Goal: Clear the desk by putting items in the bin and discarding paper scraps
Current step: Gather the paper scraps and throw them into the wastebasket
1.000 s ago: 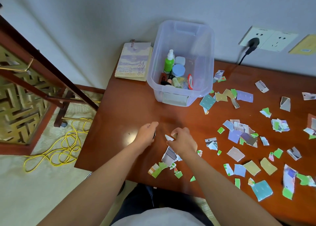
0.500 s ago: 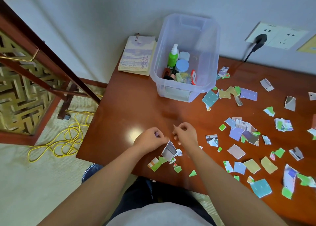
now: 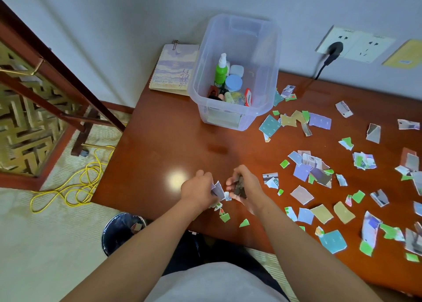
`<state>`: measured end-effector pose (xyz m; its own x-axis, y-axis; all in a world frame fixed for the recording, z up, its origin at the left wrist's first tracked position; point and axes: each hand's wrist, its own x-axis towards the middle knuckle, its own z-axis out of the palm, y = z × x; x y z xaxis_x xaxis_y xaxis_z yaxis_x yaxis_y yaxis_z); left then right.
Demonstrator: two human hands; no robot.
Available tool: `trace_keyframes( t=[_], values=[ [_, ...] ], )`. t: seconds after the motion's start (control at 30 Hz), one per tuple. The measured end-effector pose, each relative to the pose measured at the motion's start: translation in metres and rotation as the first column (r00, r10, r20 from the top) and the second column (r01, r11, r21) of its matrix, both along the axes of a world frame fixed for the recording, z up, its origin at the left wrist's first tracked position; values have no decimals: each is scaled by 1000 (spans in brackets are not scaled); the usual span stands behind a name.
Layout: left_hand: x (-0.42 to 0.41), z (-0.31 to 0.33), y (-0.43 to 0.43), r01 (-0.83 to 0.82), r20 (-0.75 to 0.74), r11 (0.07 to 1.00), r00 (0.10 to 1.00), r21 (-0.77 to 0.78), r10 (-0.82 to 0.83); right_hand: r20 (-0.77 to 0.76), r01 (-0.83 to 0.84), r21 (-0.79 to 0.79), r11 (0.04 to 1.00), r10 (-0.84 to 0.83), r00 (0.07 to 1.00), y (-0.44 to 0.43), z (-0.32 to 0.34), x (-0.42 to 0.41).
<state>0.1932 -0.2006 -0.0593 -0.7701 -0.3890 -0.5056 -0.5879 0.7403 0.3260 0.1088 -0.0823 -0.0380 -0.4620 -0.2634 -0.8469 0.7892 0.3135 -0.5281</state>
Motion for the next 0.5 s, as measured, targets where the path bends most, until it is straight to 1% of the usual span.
trace_keyframes(
  t=[0.07,0.1,0.17,0.23,0.3,0.37,0.43,0.5],
  values=[
    [0,0,-2,-12,10,998,1000,58,12,-24,-30,17,999,30,999,3,-1,-1],
    [-1,1,-4,-30,15,993,999,112,28,-34,-42,15,999,42,999,4,-2,-1],
    [-2,1,-6,-132,19,955,991,266,132,-50,-72,-3,997,72,996,7,-2,-1],
    [-2,3,-8,-294,13,846,947,446,322,-71,-99,-16,995,97,993,9,-2,0],
    [-2,7,-8,-410,19,729,877,548,480,-80,-111,-21,994,109,991,10,-3,1],
    [-1,13,-9,-490,58,635,816,597,574,-74,-106,-35,994,104,992,11,-2,3],
    [1,17,-8,-548,111,520,751,655,651,-70,-95,-47,994,91,993,13,0,6],
    [5,19,-5,-574,149,399,683,715,715,-116,-154,11,988,154,981,15,1,9]
  ],
)
